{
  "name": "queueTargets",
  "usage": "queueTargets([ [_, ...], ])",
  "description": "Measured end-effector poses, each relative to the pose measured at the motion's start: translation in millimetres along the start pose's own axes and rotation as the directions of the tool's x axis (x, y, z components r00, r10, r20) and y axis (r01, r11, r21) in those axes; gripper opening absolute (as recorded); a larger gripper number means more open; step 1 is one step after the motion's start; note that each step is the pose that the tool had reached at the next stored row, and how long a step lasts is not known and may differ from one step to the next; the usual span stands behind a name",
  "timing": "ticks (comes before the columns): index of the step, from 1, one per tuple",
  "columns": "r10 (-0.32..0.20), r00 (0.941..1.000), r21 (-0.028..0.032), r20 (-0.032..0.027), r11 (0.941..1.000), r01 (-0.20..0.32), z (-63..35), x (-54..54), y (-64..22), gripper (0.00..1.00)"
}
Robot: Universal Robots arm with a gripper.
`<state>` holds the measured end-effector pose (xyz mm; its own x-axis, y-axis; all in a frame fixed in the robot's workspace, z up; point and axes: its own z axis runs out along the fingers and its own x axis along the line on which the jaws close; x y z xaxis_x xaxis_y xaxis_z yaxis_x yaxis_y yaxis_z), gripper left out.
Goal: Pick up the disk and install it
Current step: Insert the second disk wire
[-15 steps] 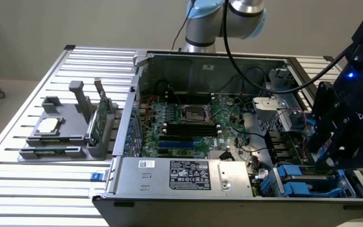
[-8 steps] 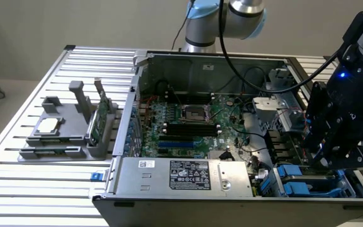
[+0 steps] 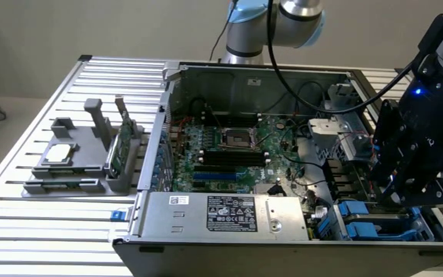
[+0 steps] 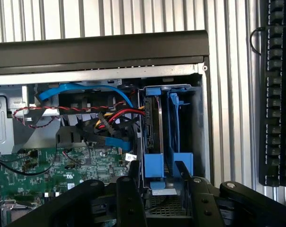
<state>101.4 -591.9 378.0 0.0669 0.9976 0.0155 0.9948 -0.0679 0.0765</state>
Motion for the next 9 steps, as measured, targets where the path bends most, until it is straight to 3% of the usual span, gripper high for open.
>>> queueTargets([
  [9, 0.0, 1.0, -0.0002, 0.0001, 1.0, 0.0, 1.0, 7.3, -0.1, 0.42],
])
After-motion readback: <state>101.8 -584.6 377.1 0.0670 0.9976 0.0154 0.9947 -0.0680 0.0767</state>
